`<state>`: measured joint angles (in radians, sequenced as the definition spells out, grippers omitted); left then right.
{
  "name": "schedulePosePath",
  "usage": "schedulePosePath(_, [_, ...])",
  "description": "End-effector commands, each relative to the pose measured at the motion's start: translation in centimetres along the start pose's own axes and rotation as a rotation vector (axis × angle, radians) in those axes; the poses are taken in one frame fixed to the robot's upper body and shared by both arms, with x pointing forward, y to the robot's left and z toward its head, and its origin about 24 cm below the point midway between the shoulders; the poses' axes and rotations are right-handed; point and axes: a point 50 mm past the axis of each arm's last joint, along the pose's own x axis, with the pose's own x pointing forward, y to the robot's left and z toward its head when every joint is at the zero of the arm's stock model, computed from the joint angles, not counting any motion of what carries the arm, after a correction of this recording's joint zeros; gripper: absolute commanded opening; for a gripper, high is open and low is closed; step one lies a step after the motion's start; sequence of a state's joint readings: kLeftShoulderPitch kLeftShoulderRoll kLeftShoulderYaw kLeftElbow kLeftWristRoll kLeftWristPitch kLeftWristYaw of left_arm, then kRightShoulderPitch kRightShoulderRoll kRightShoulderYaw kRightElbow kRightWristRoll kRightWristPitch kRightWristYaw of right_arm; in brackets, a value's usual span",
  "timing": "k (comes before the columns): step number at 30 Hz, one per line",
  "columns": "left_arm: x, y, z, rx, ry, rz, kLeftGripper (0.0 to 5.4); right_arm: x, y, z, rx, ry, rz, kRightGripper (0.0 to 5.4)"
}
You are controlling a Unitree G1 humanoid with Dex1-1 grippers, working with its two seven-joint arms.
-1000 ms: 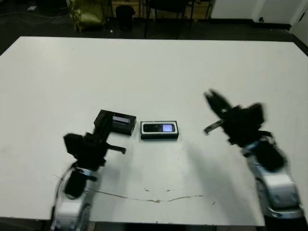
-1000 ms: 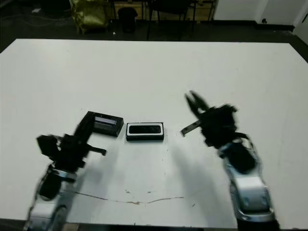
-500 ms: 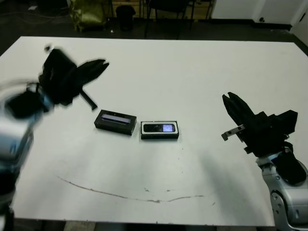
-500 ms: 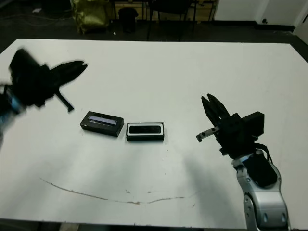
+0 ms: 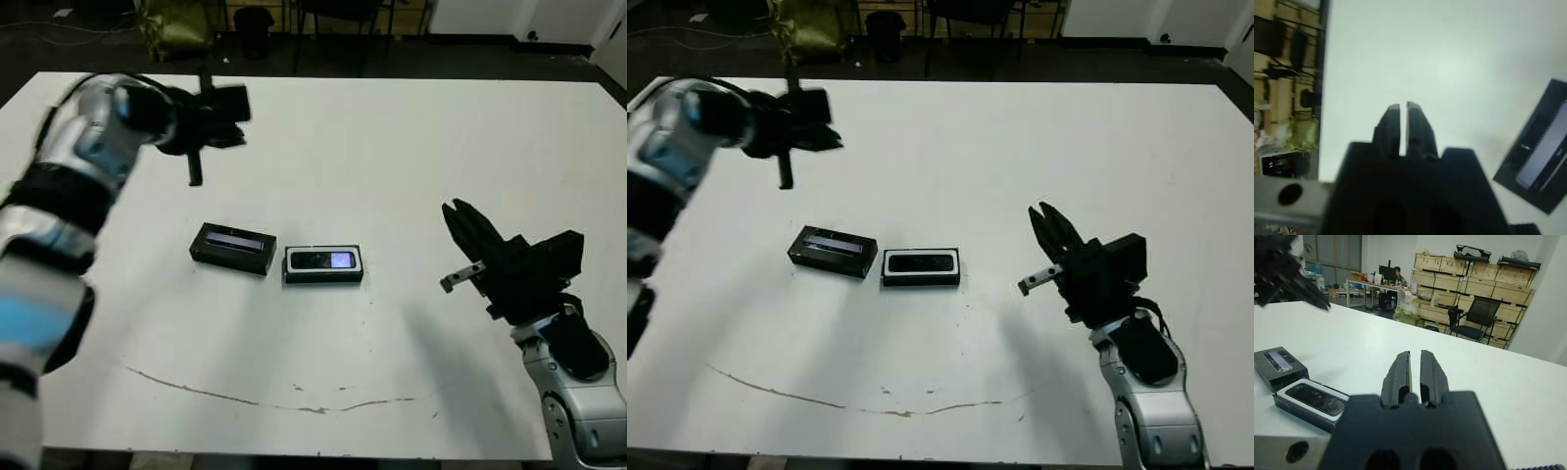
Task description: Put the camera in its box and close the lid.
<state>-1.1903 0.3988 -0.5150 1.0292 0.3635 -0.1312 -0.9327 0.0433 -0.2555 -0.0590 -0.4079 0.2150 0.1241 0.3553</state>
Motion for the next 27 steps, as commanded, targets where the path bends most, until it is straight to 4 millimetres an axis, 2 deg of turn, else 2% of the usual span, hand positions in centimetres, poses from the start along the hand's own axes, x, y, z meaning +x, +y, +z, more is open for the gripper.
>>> schedulePosePath(1, [1.2,-0.7,0.0,0.02,0.066,-0.061,0.0,-0.4,-0.1,-0.6,0.012,0.036,-0.018,0.02])
schedulePosePath(8, [2.9,-3.0,0.0,0.068,0.108,-0.238,0.0,-0.5,0.0,-0.6,-0.006,0.062,-0.039,0.02])
schedulePosePath(27, [3.5,-4.9,0.6,-0.099,0.047,-0.474,0.0,-0.6,0.1,-0.6,-0.003,0.068,-0.034,0.02])
